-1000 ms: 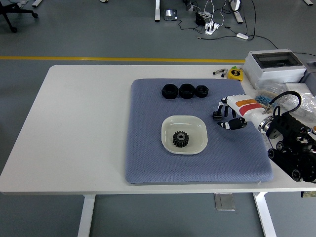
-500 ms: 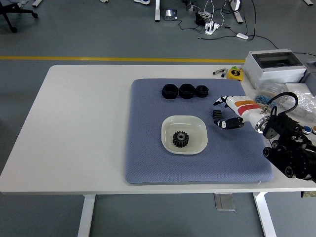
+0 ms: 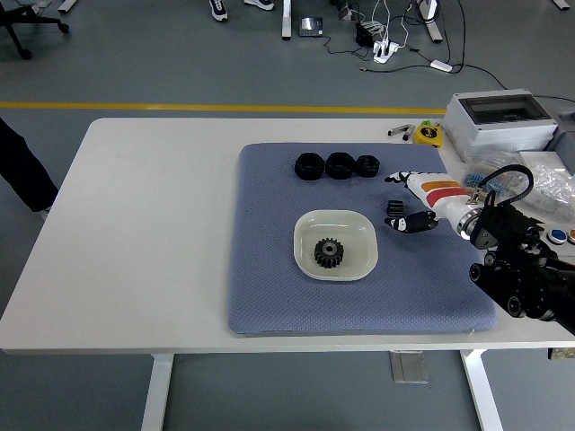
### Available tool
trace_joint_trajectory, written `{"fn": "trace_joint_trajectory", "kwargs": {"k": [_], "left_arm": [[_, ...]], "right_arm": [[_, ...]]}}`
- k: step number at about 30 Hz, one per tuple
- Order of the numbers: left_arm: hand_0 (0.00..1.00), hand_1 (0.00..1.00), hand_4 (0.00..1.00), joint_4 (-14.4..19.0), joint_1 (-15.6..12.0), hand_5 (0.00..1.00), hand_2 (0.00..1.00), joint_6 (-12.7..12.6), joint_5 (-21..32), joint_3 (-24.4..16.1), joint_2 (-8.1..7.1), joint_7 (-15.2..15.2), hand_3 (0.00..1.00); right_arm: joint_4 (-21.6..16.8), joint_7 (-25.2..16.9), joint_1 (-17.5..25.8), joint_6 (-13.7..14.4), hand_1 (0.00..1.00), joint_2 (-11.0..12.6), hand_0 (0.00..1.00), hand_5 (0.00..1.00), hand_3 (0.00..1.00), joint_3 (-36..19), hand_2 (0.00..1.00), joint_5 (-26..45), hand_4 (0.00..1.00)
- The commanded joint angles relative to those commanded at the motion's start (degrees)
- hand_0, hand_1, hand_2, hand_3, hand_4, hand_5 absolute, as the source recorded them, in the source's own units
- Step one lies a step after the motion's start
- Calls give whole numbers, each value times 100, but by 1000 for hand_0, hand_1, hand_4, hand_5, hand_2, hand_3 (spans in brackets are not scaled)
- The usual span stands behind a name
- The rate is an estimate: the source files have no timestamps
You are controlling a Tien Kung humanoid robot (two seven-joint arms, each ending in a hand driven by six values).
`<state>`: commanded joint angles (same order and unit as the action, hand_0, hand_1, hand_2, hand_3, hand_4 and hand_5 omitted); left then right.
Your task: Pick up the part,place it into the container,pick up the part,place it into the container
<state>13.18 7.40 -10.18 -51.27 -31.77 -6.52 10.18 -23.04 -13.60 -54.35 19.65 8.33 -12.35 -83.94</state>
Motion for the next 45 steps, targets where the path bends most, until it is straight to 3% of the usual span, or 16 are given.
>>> {"fn": "trace_joint_trajectory", "kwargs": {"k": [8,19,20,25,26,45], "left_arm": [[706,713,681,7,68,673,751,4,-85,-54,5,31,656],[706,714,681,11,109,673,751,-6,-79,-44,10,28,656],[706,715,681,11,111,673,752,-4,-78,-39,9,26,658],[706,715,681,11,114,673,752,3,-105,-54,10,32,658],[706,715,681,12,118,673,752,6,-119,-58,10,36,657],[707,720,681,28,251,672,753,9,-135,-46,28,53,658]], "right_arm": [[249,35,-84,-13,676,-45,614,372,664,623,738,450,819],[287,-29,-92,115,665,-105,603,375,651,763,729,661,816],[285,-37,-93,133,596,-107,474,369,616,752,673,662,802],[272,-51,-85,210,596,-118,474,369,616,733,673,674,802],[284,-44,-80,235,534,-129,410,393,572,755,610,698,766],[423,19,6,810,501,-243,361,388,551,1185,581,1222,737]]}}
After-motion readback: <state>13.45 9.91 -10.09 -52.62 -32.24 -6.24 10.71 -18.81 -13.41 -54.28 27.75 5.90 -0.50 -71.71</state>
